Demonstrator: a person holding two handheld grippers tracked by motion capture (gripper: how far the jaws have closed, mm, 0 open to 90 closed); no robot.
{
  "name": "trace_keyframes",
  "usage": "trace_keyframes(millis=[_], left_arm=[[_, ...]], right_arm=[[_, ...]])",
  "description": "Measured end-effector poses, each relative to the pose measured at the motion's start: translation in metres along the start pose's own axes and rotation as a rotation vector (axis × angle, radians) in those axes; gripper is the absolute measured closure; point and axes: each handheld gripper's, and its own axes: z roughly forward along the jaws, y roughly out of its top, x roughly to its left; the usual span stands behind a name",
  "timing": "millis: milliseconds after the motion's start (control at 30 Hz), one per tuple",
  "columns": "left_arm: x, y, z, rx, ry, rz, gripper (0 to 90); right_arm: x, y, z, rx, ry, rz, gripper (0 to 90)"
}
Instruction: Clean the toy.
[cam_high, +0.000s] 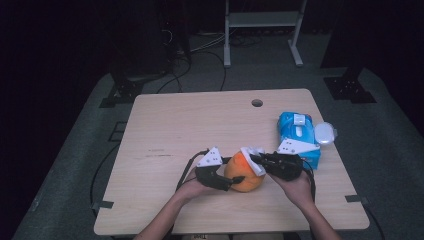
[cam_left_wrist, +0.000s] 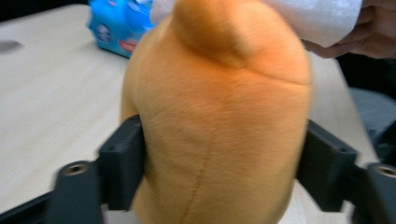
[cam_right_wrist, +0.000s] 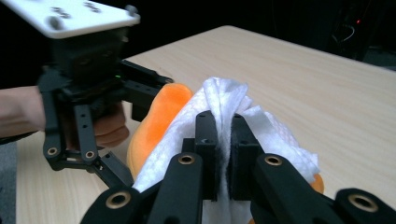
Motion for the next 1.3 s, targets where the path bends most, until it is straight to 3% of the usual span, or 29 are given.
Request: trace_keyframes(millis=[100,300,467,567,633,833,967,1067,1167,1300], left_arm=[[0.0,0.013,-0.015,0.002,0.075,0.052,30.9],[0.012,0.024,-0.042,0.023,0.174,0.09,32.9],[0.031,0.011,-0.051,0.059,0.272,0.053,33.3],[0.033,0.003,-0.043,0.108,0.317,0.042,33.3],[0.029,0.001,-0.035,0.117,0.306,0.054,32.9],[0.01,0.007,-0.018,0.176,0.27,0.148,24.0],[0.005,0.014,-0.021,0.158,0.167,0.119,23.1],[0.001,0.016,-0.02,0.181,0.145,0.133,23.1],[0.0,0.017,-0.021,0.19,0.116,0.132,23.5],[0.0,0.019,-0.024,0.193,0.072,0.104,25.3]], right_arm=[[-0.003,0.009,0.003,-0.026,-0.003,0.005,83.7],[-0.01,0.026,0.024,-0.045,0.02,0.029,83.8],[-0.017,0.031,0.036,-0.024,0.02,0.038,83.7],[-0.023,0.03,0.036,-0.026,0.014,0.056,83.7],[-0.026,0.028,0.037,-0.025,0.014,0.071,83.7],[-0.025,0.028,0.042,-0.011,0.024,0.059,83.5],[-0.025,0.031,0.04,-0.018,0.023,0.059,83.5],[-0.025,0.03,0.041,-0.012,0.029,0.072,83.6],[-0.026,0.024,0.046,0.031,0.036,0.079,83.6],[-0.027,0.008,0.053,0.092,0.049,0.087,83.5]])
